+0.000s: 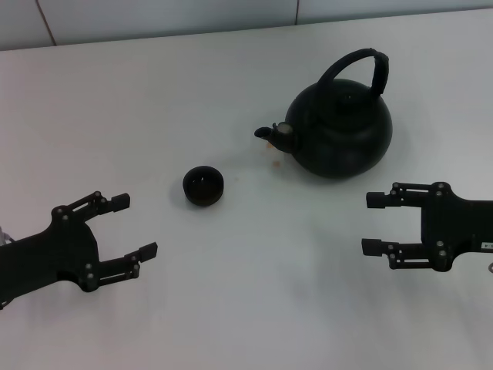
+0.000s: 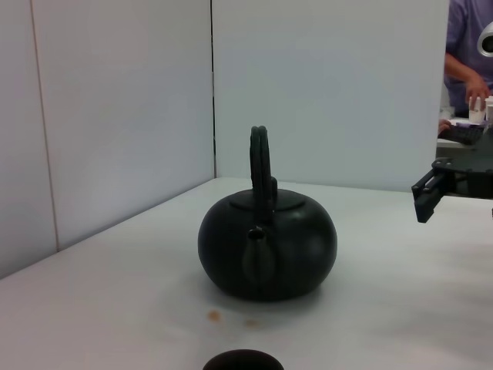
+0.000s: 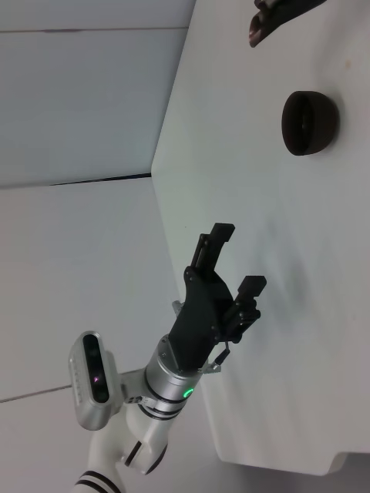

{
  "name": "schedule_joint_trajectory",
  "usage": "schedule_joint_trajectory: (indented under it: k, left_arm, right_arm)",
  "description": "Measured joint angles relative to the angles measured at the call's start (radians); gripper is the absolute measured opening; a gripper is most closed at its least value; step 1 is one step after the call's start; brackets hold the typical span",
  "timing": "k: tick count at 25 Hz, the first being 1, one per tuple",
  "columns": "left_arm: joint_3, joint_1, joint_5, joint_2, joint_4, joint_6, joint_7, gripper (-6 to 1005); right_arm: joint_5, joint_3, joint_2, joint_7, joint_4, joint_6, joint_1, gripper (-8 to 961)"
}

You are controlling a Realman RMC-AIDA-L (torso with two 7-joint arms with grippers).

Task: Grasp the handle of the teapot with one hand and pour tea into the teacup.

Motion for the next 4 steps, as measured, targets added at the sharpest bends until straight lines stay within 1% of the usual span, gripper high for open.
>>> schedule_joint_trajectory:
  k: [4]
  left_arm:
    - [-0.001,-0.004,0.000,-0.001,0.008,-0.001,0.000,852]
  right_arm:
    - [-0.001,0.000,0.000,0.000,0.000,0.000,0.002,721]
